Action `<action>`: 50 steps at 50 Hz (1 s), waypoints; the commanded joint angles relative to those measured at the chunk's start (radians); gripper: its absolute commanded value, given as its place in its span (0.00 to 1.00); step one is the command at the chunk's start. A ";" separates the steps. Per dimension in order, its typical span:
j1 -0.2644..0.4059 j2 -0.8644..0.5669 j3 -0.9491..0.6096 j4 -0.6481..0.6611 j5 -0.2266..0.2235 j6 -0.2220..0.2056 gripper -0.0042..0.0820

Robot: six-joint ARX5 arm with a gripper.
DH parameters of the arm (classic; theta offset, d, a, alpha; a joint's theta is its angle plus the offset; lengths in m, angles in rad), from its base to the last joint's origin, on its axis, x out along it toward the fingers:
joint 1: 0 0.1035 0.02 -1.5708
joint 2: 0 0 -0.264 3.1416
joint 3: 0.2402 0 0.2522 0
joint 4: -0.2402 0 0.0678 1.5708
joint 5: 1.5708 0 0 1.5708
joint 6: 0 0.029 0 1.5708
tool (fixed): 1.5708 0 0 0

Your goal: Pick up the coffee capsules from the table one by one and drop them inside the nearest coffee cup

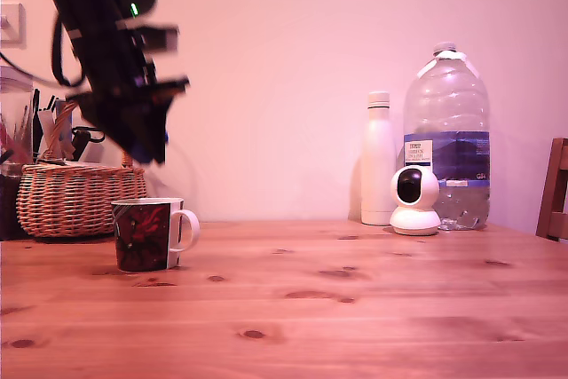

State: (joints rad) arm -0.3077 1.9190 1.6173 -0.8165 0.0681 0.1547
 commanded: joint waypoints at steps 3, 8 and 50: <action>0.001 0.032 0.012 -0.014 -0.007 0.003 0.28; 0.003 0.038 0.012 -0.022 -0.010 0.003 0.28; 0.013 0.038 0.012 0.040 -0.014 -0.008 0.90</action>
State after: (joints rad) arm -0.2985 1.9453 1.6180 -0.7834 0.0532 0.1532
